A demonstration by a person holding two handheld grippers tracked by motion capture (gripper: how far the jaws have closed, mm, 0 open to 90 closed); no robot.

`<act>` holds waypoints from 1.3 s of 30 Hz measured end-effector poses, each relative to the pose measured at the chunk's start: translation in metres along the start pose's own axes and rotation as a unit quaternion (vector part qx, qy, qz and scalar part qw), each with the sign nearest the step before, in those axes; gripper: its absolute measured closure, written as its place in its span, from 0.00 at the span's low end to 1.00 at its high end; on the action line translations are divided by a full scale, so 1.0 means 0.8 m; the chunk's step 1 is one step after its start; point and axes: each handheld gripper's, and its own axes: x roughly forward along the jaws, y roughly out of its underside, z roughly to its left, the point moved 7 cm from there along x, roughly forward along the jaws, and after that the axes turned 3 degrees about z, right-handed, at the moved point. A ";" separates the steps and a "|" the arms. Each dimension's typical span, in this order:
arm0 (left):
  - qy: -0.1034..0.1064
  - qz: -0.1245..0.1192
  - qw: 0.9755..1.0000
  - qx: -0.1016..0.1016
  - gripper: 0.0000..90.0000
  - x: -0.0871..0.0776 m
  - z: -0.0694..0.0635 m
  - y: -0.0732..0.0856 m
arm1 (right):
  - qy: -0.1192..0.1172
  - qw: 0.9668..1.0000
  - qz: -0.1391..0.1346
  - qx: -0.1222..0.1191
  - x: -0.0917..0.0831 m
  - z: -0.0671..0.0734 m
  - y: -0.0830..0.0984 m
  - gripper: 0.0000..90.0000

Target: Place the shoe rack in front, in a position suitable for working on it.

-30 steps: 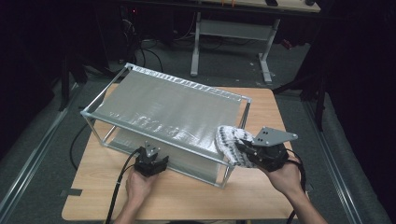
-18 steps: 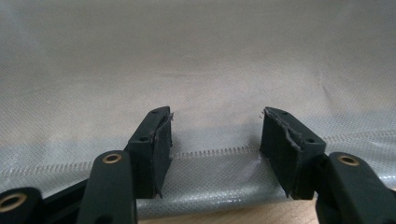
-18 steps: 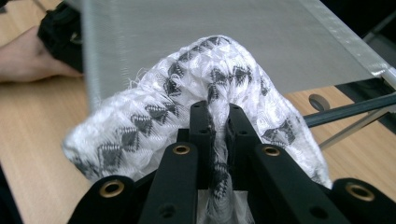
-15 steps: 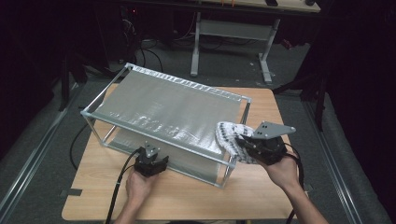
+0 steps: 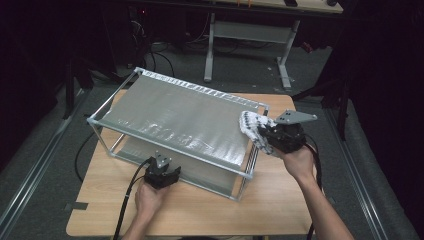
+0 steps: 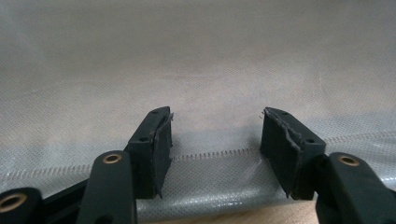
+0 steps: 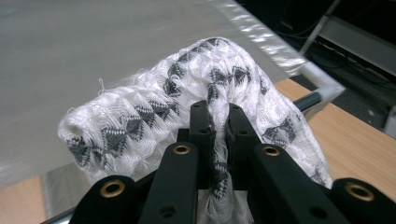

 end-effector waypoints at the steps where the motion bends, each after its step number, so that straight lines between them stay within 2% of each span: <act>1: 0.000 0.000 1.000 0.000 0.48 0.000 0.000 0.000 | 0.001 1.000 0.000 0.007 0.003 -0.005 -0.001 0.93; 3: 0.000 0.001 1.000 0.001 0.48 0.000 0.000 0.000 | 0.005 1.000 0.001 0.020 0.008 -0.014 -0.004 0.93; 8: 0.000 0.001 1.000 0.002 0.48 0.000 0.000 0.000 | 0.022 0.999 0.006 0.034 0.021 -0.033 -0.011 0.93; 13: 0.000 0.000 1.000 0.002 0.48 0.000 0.000 0.000 | 0.030 0.998 0.005 0.063 0.032 -0.054 -0.016 0.93; 17: 0.000 0.001 1.000 0.002 0.48 0.000 0.000 0.000 | 0.046 0.997 0.012 0.062 0.038 -0.060 -0.021 0.93; 22: 0.000 0.002 1.000 0.003 0.48 0.000 0.000 0.000 | 0.042 0.996 0.009 0.081 0.041 -0.068 -0.021 0.93; 28: -0.001 0.002 1.000 0.002 0.48 0.000 0.000 0.000 | 0.042 0.998 0.012 0.051 0.032 -0.052 -0.020 0.93; 32: -0.001 0.002 1.000 0.002 0.48 0.000 0.000 0.000 | 0.031 0.999 0.007 0.029 0.021 -0.035 -0.014 0.93; 36: -0.001 0.002 1.000 0.002 0.48 0.000 0.000 0.000 | 0.022 1.000 0.001 0.019 0.008 -0.015 -0.006 0.93; 39: -0.001 0.002 1.000 0.002 0.48 0.000 0.000 0.000 | 0.022 1.000 0.003 -0.004 -0.003 0.006 -0.002 0.93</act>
